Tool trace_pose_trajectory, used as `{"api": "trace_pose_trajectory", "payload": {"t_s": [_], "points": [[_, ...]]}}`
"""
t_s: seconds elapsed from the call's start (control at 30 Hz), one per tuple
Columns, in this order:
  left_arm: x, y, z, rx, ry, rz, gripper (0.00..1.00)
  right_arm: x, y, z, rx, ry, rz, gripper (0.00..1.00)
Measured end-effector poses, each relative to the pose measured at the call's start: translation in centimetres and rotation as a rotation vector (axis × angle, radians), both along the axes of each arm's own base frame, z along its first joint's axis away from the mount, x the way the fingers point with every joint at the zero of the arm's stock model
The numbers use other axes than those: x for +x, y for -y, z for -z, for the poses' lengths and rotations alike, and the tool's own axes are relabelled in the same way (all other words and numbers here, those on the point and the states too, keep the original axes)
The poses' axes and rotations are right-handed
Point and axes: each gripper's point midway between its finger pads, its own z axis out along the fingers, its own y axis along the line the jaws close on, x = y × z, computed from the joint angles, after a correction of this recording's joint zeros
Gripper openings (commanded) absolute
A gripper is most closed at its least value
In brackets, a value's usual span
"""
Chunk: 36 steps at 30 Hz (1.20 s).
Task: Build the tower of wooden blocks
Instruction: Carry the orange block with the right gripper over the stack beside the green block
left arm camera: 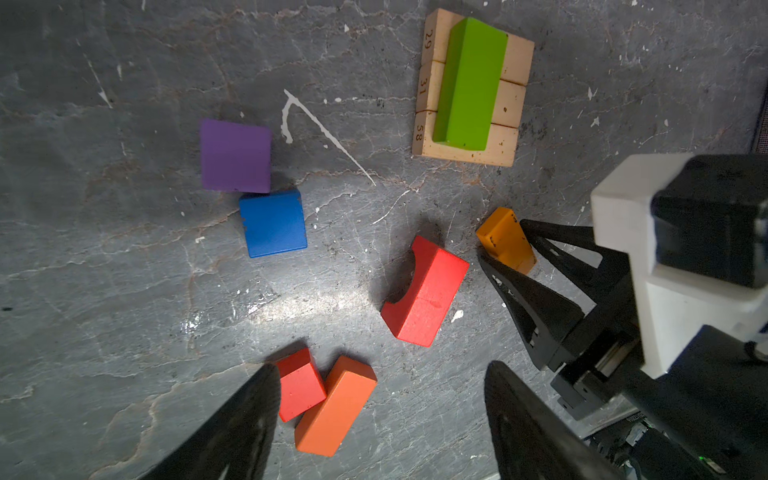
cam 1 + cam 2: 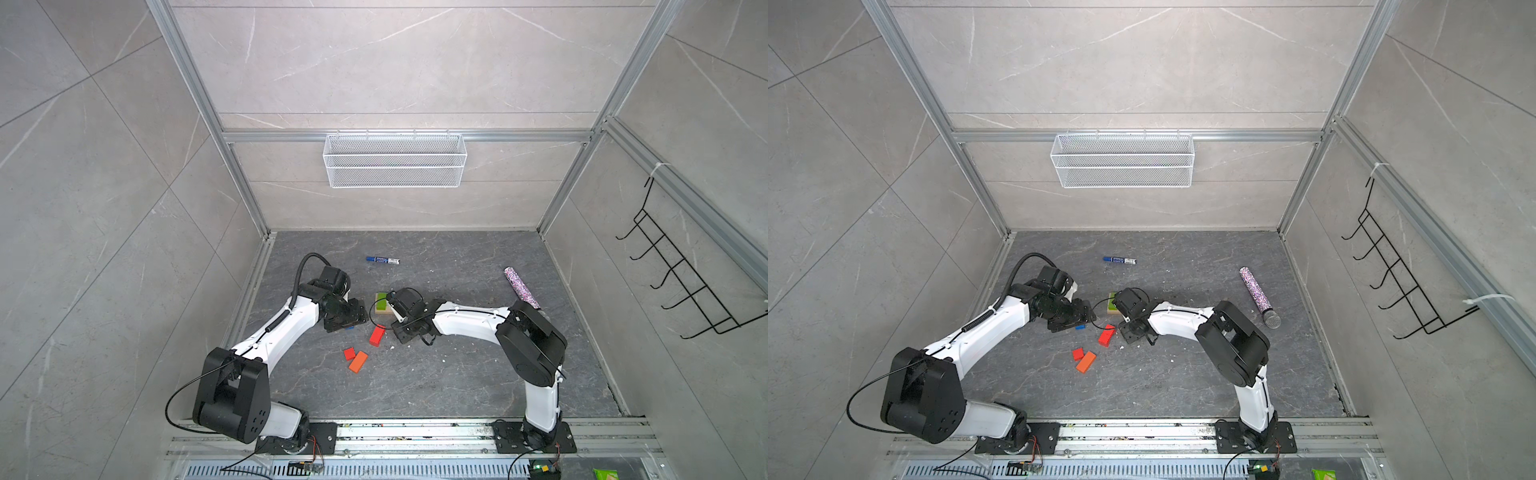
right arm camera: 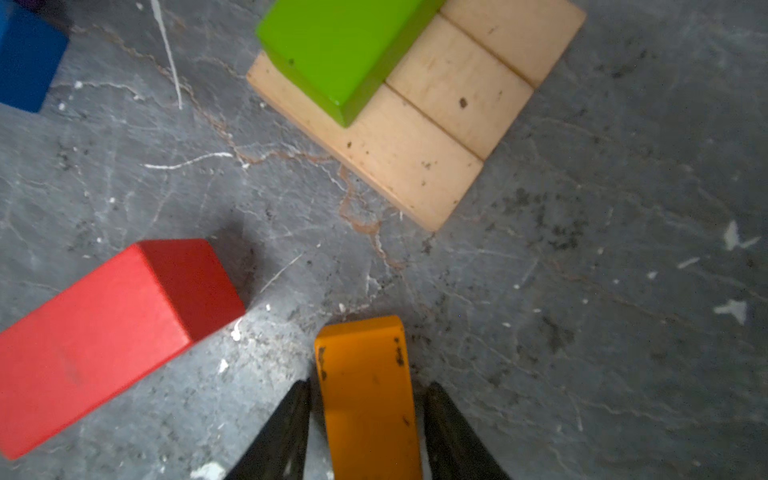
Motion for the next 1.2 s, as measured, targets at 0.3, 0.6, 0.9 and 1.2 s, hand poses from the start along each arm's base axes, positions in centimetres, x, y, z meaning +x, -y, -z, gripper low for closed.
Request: {"api": "trace_pose_trajectory", "payload": {"t_s": [0.3,0.6,0.9,1.2], "points": [[0.1,0.1,0.0,-0.003,0.004,0.001,0.8,0.1,0.3,0.2,-0.011,0.001,0.016,0.08],[-0.1,0.0,0.4,-0.004,-0.001,0.001,0.79,0.3,0.5,0.2,-0.015,0.008,0.038,0.0],[0.6,0.7,0.3,-0.039,0.031,0.007,0.8,0.1,0.6,0.0,0.015,-0.025,0.136,0.0],[1.4,1.1,0.6,-0.054,0.047,0.01,0.82,0.4,0.3,-3.8,0.128,-0.014,0.247,0.0]]}}
